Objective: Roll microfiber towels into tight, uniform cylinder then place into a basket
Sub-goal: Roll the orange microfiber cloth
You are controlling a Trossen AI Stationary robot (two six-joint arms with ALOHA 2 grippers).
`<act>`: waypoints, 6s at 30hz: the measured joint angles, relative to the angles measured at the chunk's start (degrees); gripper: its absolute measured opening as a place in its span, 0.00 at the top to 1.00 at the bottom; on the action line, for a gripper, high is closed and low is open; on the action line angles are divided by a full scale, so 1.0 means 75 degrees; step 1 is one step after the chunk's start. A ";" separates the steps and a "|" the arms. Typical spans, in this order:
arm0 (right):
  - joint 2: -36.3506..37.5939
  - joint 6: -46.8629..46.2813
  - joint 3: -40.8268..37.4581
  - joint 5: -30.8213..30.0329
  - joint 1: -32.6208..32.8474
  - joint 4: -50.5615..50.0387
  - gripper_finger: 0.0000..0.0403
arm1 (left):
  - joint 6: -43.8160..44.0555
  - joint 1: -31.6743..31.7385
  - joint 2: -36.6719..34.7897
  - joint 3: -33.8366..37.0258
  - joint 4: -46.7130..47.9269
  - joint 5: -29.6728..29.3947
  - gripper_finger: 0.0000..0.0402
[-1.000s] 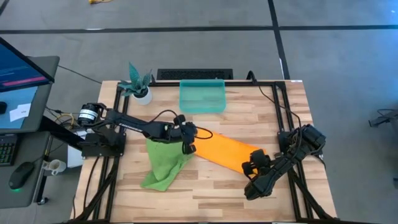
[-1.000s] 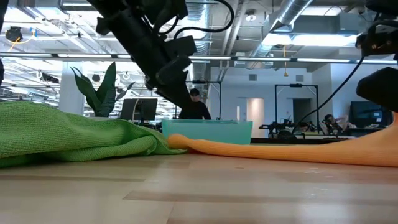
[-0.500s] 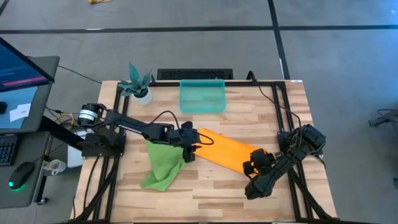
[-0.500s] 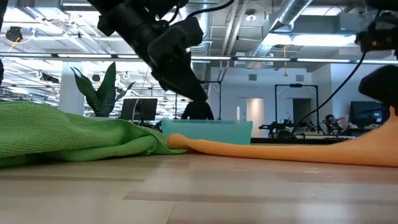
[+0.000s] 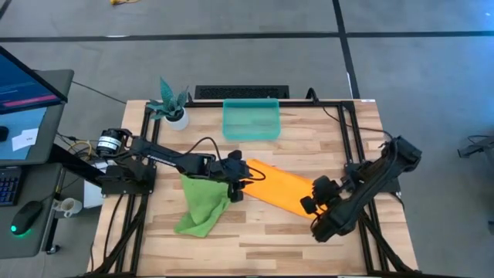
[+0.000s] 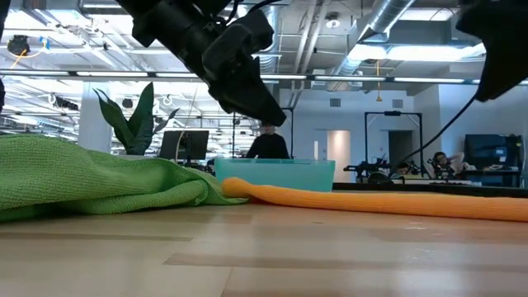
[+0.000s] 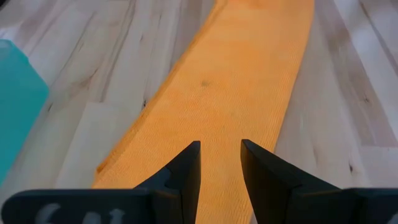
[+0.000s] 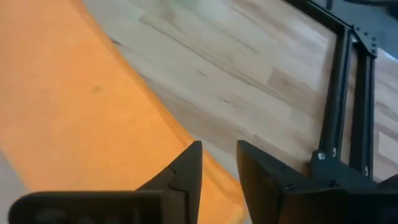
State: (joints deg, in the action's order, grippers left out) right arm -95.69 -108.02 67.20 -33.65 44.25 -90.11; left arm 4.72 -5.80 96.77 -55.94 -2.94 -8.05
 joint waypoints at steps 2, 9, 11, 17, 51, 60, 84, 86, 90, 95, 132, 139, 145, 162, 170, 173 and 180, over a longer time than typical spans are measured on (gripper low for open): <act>0.0190 0.0047 0.0000 0.0033 -0.0027 0.0020 0.71 | -0.0001 0.0000 0.0000 0.0000 0.0067 0.0000 0.74; 0.0248 0.0720 -0.0003 -0.0155 -0.0082 0.0118 0.69 | -0.0232 0.0003 0.0011 -0.0003 0.0322 0.0608 0.74; 0.0215 0.1108 -0.0003 -0.0108 -0.0188 0.0361 0.69 | -0.0555 0.0000 0.0183 -0.0015 0.0076 0.1040 0.74; 0.0449 0.2358 -0.0003 -0.0121 -0.0918 0.0136 0.70 | -0.0677 0.0045 0.1091 -0.0015 -0.1435 0.1235 0.74; 0.1719 0.1873 0.0003 -0.2329 -0.1920 0.0313 0.75 | -0.2681 0.1639 0.2113 -0.0076 -0.1324 0.0490 0.74; 0.1719 0.1887 0.0003 -0.2329 -0.1970 0.0289 0.75 | -0.1959 0.1583 0.2122 -0.0073 -0.3006 -0.0333 0.74; 0.1722 0.2270 0.0020 -0.2320 -0.2029 0.0272 0.75 | -0.0820 -0.0312 0.2806 -0.0959 -0.4100 -0.0574 0.74; 0.1722 0.2278 0.0061 -0.2326 -0.2100 0.0266 0.75 | -0.0980 -0.0397 0.3006 -0.1520 -0.3587 -0.0592 0.74; 0.1722 0.2293 0.0087 -0.2325 -0.2260 0.0258 0.75 | -0.1174 -0.0447 0.3579 -0.2641 -0.2410 -0.0592 0.74; 0.1722 0.2291 0.0087 -0.2318 -0.2334 0.0280 0.75 | -0.1063 -0.0429 0.4333 -0.3393 -0.1251 -0.0618 0.74; 0.1722 0.2729 0.0087 -0.2270 -0.2320 0.0919 0.75 | -0.2766 -0.2459 0.1278 -0.3331 0.5585 -0.2311 0.92; 0.1720 0.2822 0.0087 -0.2273 -0.2320 0.0922 0.75 | -0.2780 -0.1166 0.0811 -0.2098 0.3890 -0.0913 0.92; 0.1722 0.2815 0.0087 -0.2235 -0.2317 0.0996 0.75 | -0.2451 0.0143 0.0884 -0.0807 0.1517 0.0324 0.92; 0.1719 0.2871 0.0087 -0.2129 -0.2320 0.1141 0.75 | -0.1173 0.1011 0.2108 -0.0814 0.0627 0.0131 0.92; 0.1719 0.2890 0.0087 -0.2113 -0.2320 0.0991 0.75 | -0.1631 0.1024 0.2256 -0.0895 0.0095 0.0500 0.92; 0.1719 0.2890 0.0087 -0.2098 -0.2320 0.0993 0.75 | -0.1676 0.1032 0.2256 -0.0900 -0.0453 0.0753 0.92; 0.1719 0.2887 0.0087 -0.2093 -0.2320 0.0997 0.75 | -0.1970 0.0981 0.2072 -0.1002 -0.0281 0.0641 0.92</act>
State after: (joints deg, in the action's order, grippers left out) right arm -82.81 -86.37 67.85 -49.34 26.85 -82.64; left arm -10.06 1.56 112.31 -63.46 -5.05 -3.25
